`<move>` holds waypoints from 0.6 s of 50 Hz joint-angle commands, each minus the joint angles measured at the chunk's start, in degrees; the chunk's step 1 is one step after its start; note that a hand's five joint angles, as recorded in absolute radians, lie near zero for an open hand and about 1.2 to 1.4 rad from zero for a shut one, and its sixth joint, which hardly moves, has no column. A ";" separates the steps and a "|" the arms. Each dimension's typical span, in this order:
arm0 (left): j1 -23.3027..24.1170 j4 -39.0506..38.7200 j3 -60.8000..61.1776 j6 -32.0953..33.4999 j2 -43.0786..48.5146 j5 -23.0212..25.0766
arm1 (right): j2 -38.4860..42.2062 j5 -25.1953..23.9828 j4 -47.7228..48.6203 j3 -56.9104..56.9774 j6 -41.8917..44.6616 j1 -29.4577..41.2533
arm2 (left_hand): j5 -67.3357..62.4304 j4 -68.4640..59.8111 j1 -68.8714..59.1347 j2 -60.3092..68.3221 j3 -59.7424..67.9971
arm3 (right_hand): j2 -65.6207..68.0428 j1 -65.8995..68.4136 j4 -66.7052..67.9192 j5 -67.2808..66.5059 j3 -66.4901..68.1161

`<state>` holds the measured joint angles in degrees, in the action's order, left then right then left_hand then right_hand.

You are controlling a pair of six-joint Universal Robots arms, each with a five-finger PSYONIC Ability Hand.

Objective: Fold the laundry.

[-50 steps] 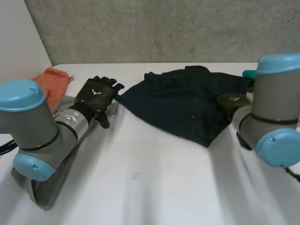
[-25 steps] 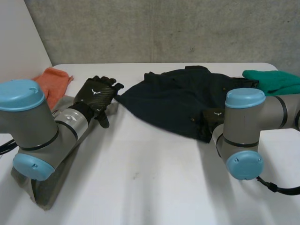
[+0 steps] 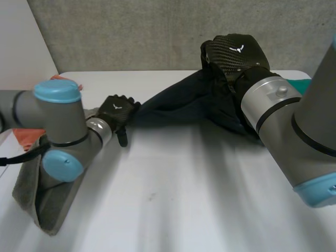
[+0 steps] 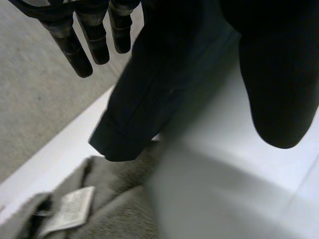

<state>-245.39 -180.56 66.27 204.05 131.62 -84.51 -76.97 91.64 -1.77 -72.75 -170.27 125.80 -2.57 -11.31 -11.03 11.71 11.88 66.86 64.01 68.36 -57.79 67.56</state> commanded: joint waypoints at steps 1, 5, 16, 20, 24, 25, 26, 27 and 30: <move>2.81 2.23 -6.31 -2.86 4.16 -8.55 | -2.74 -0.85 -2.18 -1.51 -2.08 1.38 | -12.49 -13.76 -14.03 13.36 13.18 | 13.14 15.99 11.64 -12.21 12.44; 3.60 3.54 -7.47 -6.72 3.64 -8.83 | -3.79 -0.85 -2.10 -2.22 -2.62 0.06 | -67.25 -68.52 -68.79 68.12 67.94 | 13.14 15.99 11.64 -12.21 12.44; -1.49 5.13 -0.10 -9.11 -26.97 -4.81 | -5.46 -1.20 -2.45 -0.38 0.28 -7.94 | -67.43 -68.69 -68.97 68.29 68.12 | 13.14 15.99 11.64 -12.21 12.44; -2.99 5.31 -0.08 -9.89 -40.43 1.25 | -8.97 -2.08 -2.54 0.94 0.81 -9.34 | -67.43 -68.69 -68.97 68.29 68.12 | 13.14 15.99 11.64 -12.21 12.44; -4.57 5.83 -3.76 -14.97 -47.15 4.44 | -13.89 -2.78 -2.45 2.34 0.99 -9.70 | -67.43 -68.69 -68.97 68.29 68.12 | 13.14 15.99 11.64 -12.21 12.44; -4.75 6.10 -4.73 -15.87 -47.33 4.35 | -14.69 -2.87 -2.54 2.61 0.81 -9.70 | -67.43 -68.69 -68.97 68.29 68.12 | 13.14 15.99 11.64 -12.21 12.44; -5.01 6.45 -5.70 -16.92 -47.51 4.27 | -15.39 -2.96 -2.62 3.05 0.81 -9.70 | -67.43 -68.69 -68.97 68.29 68.12 | 13.14 15.99 11.64 -12.21 12.44; -5.36 7.23 -7.88 -18.67 -47.60 4.00 | -16.53 -3.13 -2.71 3.92 0.38 -9.79 | -67.43 -68.69 -68.97 68.29 68.12 | 13.14 15.99 11.64 -12.21 12.44; -5.98 8.82 -11.41 -20.79 -47.25 3.48 | -17.68 -3.31 -3.41 5.16 -0.77 -9.70 | -67.43 -68.69 -68.97 68.29 68.12 | 13.14 15.99 11.64 -12.21 12.44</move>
<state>-249.70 -174.64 63.35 190.28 85.77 -81.24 -89.71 89.01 -4.39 -70.50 -169.42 116.00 -55.96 -68.60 -67.44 68.36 68.22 66.86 64.24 68.45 -57.79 67.97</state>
